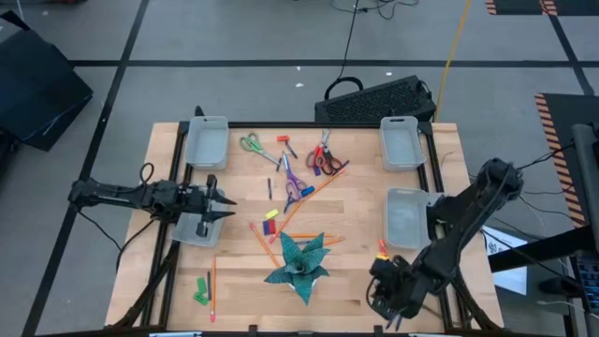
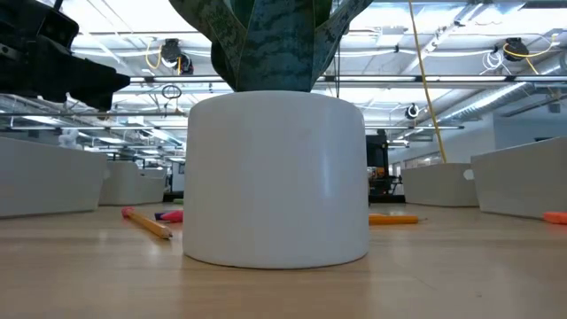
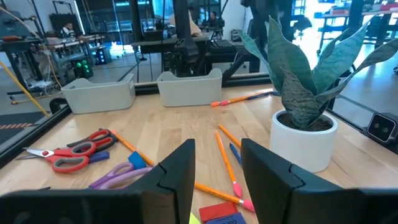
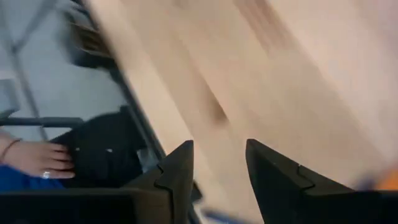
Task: Sort crayons/erasers/pens/pencils in bins
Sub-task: Put the blue crayon into the bottom right gray bin
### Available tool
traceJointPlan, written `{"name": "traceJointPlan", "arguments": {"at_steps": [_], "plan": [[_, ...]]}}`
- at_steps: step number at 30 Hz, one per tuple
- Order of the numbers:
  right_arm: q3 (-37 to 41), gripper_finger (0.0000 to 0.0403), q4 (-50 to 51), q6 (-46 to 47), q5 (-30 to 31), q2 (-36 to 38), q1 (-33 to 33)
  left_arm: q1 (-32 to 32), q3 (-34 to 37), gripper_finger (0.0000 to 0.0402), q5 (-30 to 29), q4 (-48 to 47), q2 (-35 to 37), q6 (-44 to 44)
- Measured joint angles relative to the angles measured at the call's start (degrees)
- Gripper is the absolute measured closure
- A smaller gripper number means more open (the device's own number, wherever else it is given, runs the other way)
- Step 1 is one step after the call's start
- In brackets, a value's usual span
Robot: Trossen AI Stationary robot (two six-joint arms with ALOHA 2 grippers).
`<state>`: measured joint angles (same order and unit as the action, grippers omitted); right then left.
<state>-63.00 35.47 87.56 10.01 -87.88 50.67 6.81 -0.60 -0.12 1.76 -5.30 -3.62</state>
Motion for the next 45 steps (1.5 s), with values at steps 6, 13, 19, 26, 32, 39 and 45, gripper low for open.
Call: {"name": "traceJointPlan", "arguments": {"at_steps": [6,13,19,26,32,39,45], "plan": [[0.0,0.0268,4.3,15.3,-11.4,-5.9,2.1,0.0,0.0,0.0268,0.0,0.0,0.0,0.0],[-4.8,0.0271,-5.6,28.2,-19.4,-14.4,4.5,0.0,0.0,0.0268,0.0,0.0,0.0,0.0],[-10.1,0.0282,-1.6,32.7,-16.5,-16.1,5.3,0.0,0.0,0.0268,0.0,0.0,0.0,0.0],[-8.9,0.0282,-2.2,44.2,-17.9,-16.1,6.5,0.0,0.0,0.0268,0.0,0.0,0.0,0.0],[-4.9,0.0271,-4.3,48.3,-22.2,-16.1,5.8,0.0,0.0,0.0268,0.0,0.0,0.0,0.0],[-0.2,0.0229,-12.4,48.1,-22.2,-16.1,3.2,0.0,0.0,0.0268,0.0,0.0,0.0,0.0],[1.5,0.0212,-15.1,48.1,-22.5,-16.1,2.4,0.0,0.0,0.0268,0.0,0.0,0.0,0.0]]}}
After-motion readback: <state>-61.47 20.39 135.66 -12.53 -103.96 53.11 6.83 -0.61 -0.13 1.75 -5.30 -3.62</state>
